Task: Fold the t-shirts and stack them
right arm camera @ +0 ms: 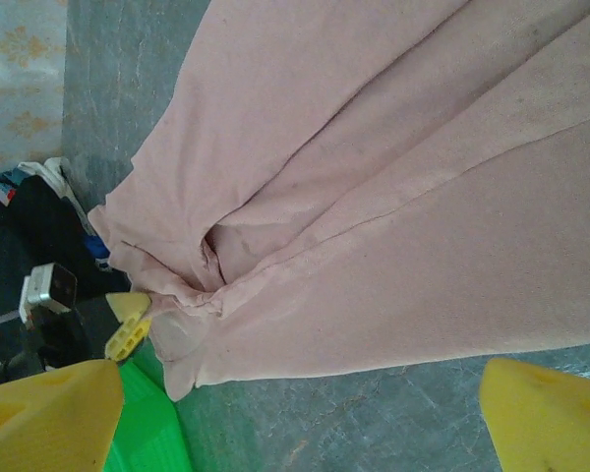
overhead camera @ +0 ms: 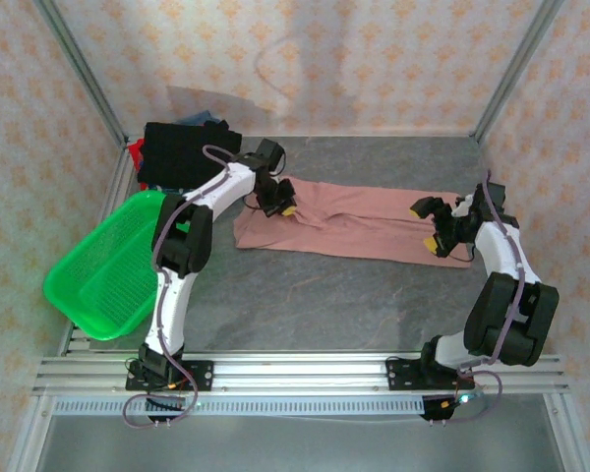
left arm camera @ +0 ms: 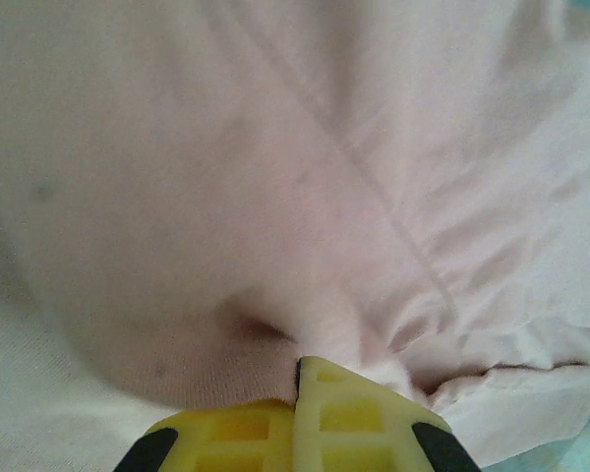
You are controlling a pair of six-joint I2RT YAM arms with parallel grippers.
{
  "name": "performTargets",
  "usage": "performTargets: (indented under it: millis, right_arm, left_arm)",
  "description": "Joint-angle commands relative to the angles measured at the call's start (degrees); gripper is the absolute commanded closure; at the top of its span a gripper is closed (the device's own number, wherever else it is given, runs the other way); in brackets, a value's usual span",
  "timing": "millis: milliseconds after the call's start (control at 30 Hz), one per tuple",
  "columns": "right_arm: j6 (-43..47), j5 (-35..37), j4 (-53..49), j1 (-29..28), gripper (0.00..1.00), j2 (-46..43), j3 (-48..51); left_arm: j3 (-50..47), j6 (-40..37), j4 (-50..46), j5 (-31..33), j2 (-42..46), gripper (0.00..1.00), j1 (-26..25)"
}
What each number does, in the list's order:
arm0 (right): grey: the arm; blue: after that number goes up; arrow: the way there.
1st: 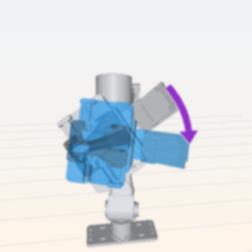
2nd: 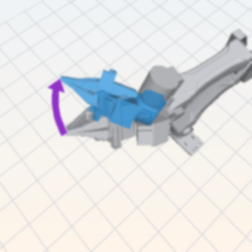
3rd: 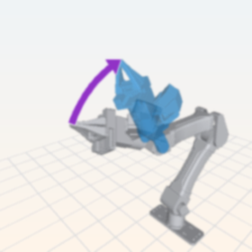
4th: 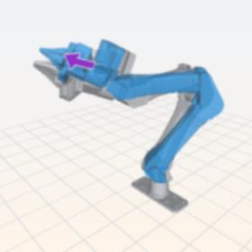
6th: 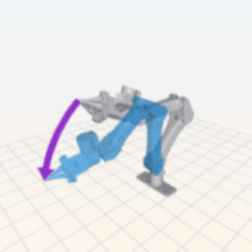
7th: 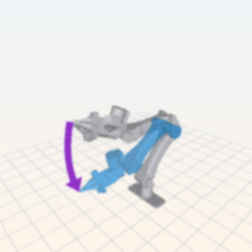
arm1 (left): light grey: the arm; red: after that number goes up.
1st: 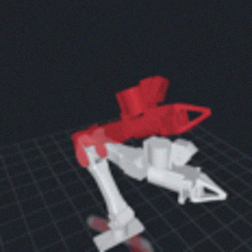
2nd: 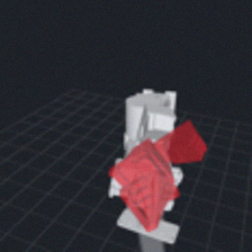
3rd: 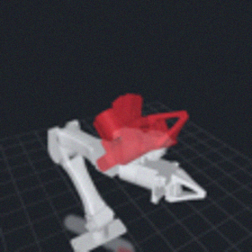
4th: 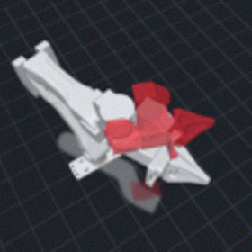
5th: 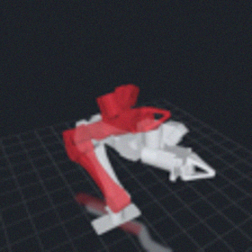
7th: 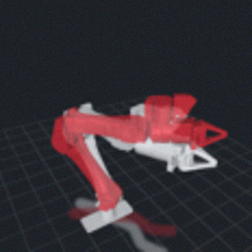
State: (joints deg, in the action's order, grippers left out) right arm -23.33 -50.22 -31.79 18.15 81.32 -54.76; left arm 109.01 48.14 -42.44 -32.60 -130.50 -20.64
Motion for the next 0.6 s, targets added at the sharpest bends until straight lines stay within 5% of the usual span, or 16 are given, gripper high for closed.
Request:
performTargets:
  millis: [0, 333, 567]
  right_arm:
    - [0.7, -0.8, 1.4, -0.2, 0.06, 0.7, -0.4]
    - [0.8, -2.3, 2.7, -0.1, 0.03, 2.1, 0.9]
    - [1.1, -3.0, 2.8, -0.2, 0.03, 3.2, 1.1]
  left_arm:
    - [6.9, -0.6, -2.3, -0.4, -3.9, 1.00, -0.2]
    - [26.0, -5.9, -7.6, -3.6, -15.1, 1.00, -0.4]
    - [26.7, -5.5, -4.9, -4.2, -17.1, 0.96, -0.5]
